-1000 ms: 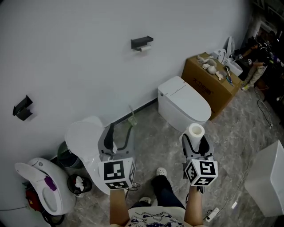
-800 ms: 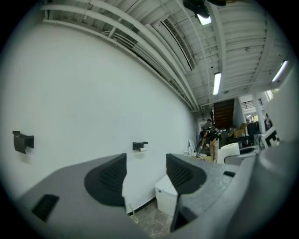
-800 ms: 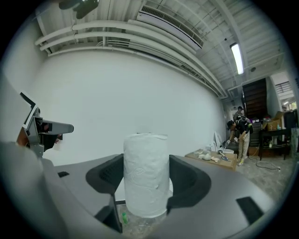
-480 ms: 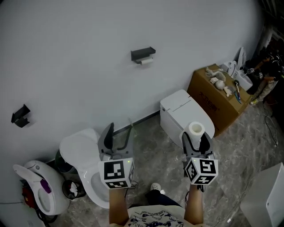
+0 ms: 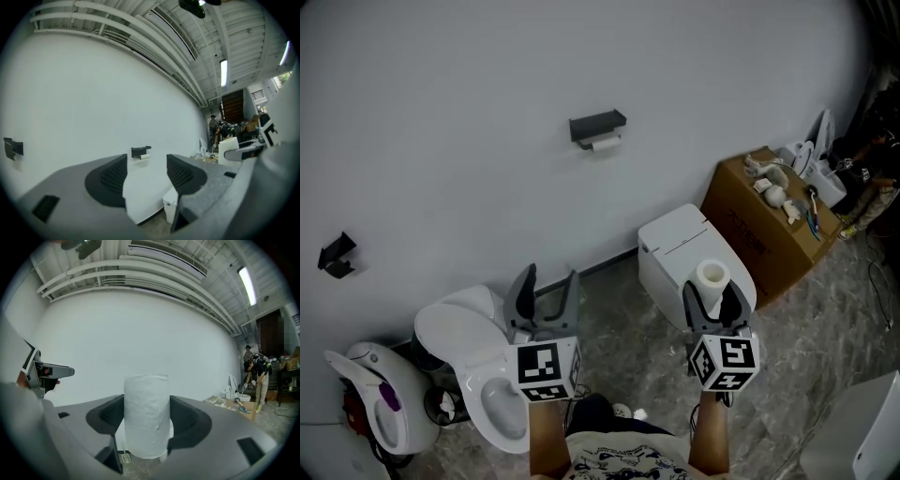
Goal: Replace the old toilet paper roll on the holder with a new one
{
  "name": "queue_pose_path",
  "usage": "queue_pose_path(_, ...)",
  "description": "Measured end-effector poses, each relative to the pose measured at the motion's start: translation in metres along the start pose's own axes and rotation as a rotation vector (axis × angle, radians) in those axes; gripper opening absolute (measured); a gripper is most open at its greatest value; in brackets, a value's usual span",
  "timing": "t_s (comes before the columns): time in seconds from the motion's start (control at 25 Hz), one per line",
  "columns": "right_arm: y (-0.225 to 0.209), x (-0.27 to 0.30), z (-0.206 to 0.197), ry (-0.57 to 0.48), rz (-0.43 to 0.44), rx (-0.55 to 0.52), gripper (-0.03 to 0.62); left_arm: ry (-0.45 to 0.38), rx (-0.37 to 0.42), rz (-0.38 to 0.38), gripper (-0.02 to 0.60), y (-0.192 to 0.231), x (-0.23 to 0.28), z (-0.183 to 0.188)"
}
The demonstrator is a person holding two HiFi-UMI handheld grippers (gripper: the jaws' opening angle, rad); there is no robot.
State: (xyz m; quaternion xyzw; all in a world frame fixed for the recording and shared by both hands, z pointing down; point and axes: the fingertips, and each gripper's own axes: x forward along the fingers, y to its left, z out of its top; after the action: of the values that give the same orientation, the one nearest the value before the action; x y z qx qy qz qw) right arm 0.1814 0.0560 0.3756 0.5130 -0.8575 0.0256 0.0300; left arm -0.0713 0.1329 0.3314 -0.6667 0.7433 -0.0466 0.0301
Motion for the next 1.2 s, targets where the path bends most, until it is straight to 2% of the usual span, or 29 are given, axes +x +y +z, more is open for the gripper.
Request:
queue_pose_path(0.2,-0.015,0.029,-0.003,0.011,0.003,0.007,0.305,0.001,0.012,0.016,0.247,-0.001,0.032,-0.001)
queue_pose_path(0.4,-0.029,0.062,-0.006,0.016,-0.005,0.0,0.305,0.002,0.003,-0.001,0.247,-0.003,0.074,-0.007)
queue_pose_path(0.64,-0.052,0.115,-0.006,0.025,-0.031,-0.017,0.305,0.017,-0.029,-0.053,0.247,-0.011,0.148,-0.021)
queue_pose_path(0.76,-0.062,0.146,-0.004,0.023,-0.043,-0.006,0.304,0.02,-0.011,-0.071,0.247,-0.012,0.183,-0.022)
queue_pose_path(1.2,-0.087,0.269,0.031,-0.01,-0.052,-0.017,0.305,-0.004,0.002,-0.064,0.247,0.018,0.318,0.0)
